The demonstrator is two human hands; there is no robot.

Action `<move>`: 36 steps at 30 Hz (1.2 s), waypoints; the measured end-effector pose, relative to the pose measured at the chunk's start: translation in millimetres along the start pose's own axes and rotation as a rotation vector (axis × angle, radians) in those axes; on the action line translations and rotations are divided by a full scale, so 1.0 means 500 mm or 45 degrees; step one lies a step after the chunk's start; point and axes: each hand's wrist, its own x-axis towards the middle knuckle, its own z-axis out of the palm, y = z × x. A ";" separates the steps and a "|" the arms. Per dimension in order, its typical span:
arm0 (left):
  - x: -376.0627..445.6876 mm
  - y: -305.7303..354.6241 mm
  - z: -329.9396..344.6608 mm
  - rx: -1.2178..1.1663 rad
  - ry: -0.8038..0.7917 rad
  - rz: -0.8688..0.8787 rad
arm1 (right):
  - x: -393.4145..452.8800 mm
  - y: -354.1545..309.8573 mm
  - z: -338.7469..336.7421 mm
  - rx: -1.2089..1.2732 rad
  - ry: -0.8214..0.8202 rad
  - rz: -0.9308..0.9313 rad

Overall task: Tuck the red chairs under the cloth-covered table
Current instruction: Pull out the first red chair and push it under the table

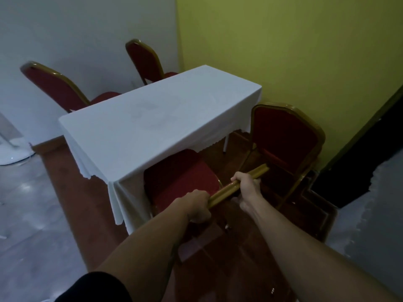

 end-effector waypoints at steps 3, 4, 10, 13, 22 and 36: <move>0.028 0.020 -0.001 -0.010 0.008 -0.029 | 0.033 -0.020 -0.009 -0.031 -0.022 0.013; 0.038 0.025 -0.004 -0.010 0.011 -0.038 | 0.044 -0.026 -0.009 -0.045 -0.028 0.017; 0.093 0.042 -0.033 -0.012 0.056 -0.112 | 0.111 -0.069 0.010 -0.130 -0.093 0.031; 0.121 0.044 -0.048 -0.037 0.058 -0.132 | 0.139 -0.094 0.024 -0.192 -0.115 0.057; 0.169 -0.004 -0.109 -0.011 0.023 -0.182 | 0.203 -0.108 0.091 -0.242 -0.174 0.096; 0.322 0.134 -0.349 0.009 0.128 0.373 | 0.290 -0.309 -0.101 -0.698 0.053 -0.163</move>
